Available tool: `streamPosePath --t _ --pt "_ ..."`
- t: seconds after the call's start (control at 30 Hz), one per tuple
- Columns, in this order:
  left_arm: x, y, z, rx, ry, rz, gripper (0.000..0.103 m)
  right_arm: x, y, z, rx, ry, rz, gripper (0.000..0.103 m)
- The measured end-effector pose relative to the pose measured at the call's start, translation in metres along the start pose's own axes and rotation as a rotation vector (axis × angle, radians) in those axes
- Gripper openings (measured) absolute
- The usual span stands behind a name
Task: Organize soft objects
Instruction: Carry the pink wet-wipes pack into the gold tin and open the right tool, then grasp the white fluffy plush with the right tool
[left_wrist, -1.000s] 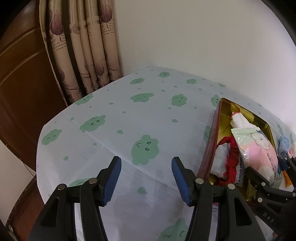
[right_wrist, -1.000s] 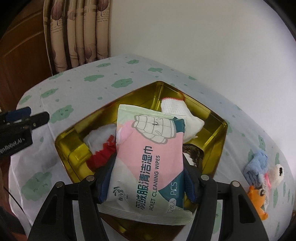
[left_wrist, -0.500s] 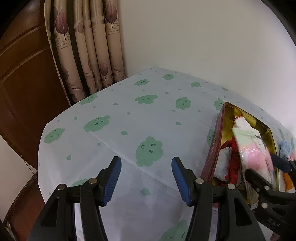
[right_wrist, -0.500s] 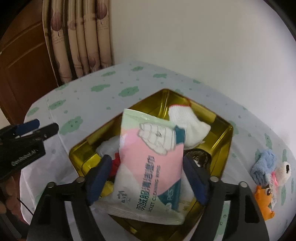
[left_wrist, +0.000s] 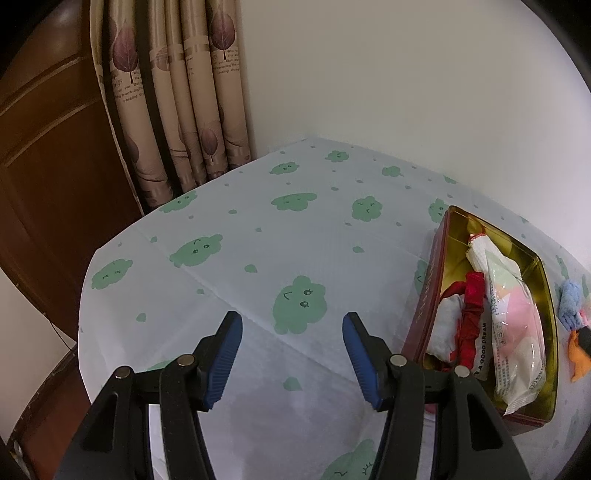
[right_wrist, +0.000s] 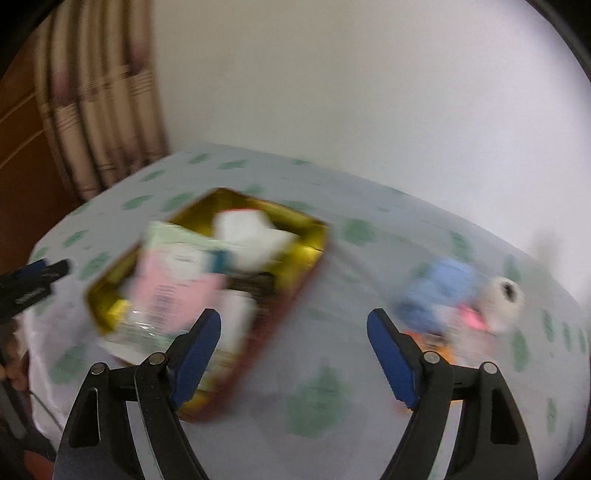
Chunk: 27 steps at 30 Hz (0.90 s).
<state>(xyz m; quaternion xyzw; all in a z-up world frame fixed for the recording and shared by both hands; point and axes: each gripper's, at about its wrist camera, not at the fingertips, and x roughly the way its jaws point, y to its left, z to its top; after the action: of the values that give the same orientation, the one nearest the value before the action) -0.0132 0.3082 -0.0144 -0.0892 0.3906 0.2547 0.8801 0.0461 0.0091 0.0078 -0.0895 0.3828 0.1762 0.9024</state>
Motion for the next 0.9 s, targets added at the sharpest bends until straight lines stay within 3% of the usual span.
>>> streamPosePath --t 0.23,0.37,0.63,0.8,0.83,0.9 --pt "-0.001 0.0 0.0 0.0 -0.018 0.007 0.058 0.003 -0.113 -0.009 0.15 0.011 -0.181 0.079" --pt "-0.002 -0.001 0.001 0.0 -0.03 0.012 0.058 0.018 -0.163 -0.012 0.19 0.031 -0.242 0.079" --pt "-0.009 -0.019 0.0 0.076 -0.043 0.01 0.058 0.063 -0.21 -0.009 0.211 0.059 -0.274 0.079" --pt "-0.027 -0.04 0.009 0.121 -0.052 -0.044 0.058 0.091 -0.225 -0.007 0.209 0.066 -0.256 0.078" --pt "-0.031 -0.044 0.012 0.13 -0.06 -0.047 0.058 0.097 -0.228 -0.007 0.211 0.07 -0.249 0.077" --pt "-0.04 -0.056 0.017 0.158 -0.082 -0.054 0.058 0.104 -0.231 -0.008 0.219 0.075 -0.221 0.053"
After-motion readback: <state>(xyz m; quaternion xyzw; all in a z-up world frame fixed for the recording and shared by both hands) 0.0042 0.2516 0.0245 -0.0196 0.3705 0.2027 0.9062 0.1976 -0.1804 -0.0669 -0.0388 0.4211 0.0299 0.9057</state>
